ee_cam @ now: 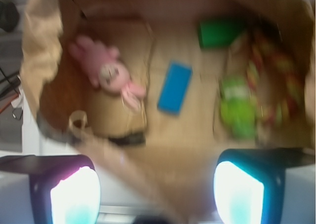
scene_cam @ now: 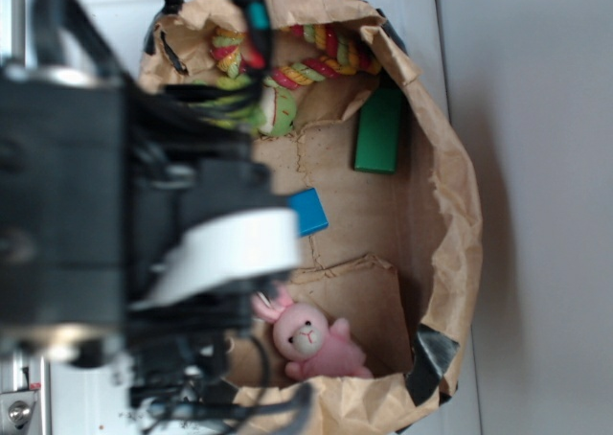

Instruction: Grab the green animal.

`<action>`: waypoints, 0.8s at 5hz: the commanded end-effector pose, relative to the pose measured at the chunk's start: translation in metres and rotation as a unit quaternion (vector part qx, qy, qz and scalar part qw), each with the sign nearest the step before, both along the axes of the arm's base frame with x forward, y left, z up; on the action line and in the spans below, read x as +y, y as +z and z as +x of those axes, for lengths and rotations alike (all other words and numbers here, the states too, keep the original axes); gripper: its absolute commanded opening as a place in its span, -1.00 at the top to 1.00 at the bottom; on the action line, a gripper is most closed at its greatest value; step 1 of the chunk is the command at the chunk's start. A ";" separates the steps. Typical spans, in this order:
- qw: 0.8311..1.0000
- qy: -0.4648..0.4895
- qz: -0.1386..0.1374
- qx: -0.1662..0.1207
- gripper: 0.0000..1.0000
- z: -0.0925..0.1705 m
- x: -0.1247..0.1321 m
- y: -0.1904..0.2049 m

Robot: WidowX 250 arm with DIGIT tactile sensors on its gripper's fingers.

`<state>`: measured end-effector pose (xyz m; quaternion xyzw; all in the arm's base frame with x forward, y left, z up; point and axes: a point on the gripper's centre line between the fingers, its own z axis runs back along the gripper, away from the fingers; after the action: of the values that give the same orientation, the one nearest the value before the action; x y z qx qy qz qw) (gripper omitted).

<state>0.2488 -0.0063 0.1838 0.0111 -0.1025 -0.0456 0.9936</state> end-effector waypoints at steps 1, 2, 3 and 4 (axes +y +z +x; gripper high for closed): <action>0.998 -0.051 -0.014 -0.026 -1.00 0.025 0.020 -0.010; 0.997 -0.068 -0.020 -0.020 -1.00 0.031 0.036 -0.019; 0.997 -0.069 -0.014 -0.013 -1.00 0.034 0.044 -0.032; 0.997 -0.073 -0.001 -0.005 -1.00 0.024 0.045 -0.044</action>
<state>0.2700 0.0382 0.1244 -0.0023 -0.0851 -0.1215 0.9889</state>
